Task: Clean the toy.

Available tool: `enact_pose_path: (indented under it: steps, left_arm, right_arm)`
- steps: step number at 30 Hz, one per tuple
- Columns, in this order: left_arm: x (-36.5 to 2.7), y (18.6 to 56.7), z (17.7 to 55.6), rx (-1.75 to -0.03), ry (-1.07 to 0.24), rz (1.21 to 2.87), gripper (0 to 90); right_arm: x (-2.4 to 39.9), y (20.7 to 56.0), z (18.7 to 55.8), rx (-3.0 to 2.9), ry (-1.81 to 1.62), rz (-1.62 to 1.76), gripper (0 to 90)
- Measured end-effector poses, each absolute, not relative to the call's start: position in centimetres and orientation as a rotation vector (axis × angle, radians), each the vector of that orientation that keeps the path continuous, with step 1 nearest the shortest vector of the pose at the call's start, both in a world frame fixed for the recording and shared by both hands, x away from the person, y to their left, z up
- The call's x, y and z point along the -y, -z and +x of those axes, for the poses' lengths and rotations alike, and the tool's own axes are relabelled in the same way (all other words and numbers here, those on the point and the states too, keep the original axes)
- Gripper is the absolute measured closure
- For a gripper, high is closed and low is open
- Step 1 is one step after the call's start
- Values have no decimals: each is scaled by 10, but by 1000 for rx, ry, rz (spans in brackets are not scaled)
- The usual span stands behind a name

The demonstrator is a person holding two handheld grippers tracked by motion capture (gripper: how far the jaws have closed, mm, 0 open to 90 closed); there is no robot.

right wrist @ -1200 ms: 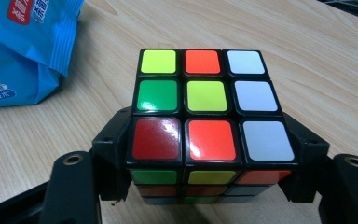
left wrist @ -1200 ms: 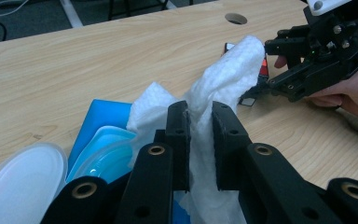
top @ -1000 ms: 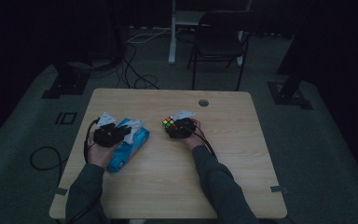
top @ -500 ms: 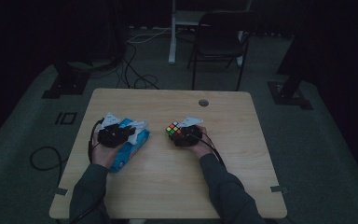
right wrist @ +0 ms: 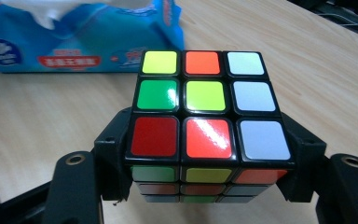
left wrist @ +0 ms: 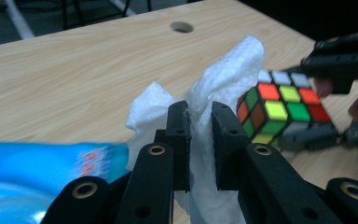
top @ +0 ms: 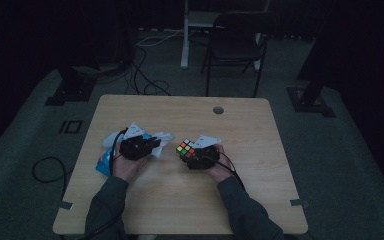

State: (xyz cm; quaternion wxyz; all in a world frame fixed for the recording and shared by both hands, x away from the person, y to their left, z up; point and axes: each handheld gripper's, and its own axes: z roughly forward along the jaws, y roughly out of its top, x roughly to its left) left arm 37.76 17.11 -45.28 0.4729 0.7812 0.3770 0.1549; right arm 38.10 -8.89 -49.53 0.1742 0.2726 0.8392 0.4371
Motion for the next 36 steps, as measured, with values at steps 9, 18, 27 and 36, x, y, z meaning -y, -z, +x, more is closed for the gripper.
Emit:
enact_pose_path:
  steps: [9, 18, 27, 36]
  left_arm:
    - [-137, 453, 378, -835, -356, 1964, 811]
    - [-108, 460, 380, -781, -357, 2025, 812]
    - [-98, 461, 384, -766, -351, 2025, 813]
    - [-83, 460, 373, -683, -309, 2046, 815]
  right_arm:
    - [90, 501, 367, -2385, -1218, 780, 340]
    - [90, 505, 364, -2394, -1225, 790, 341]
    - [88, 505, 361, -2400, -1243, 783, 340]
    - [90, 503, 362, -2385, -1251, 786, 342]
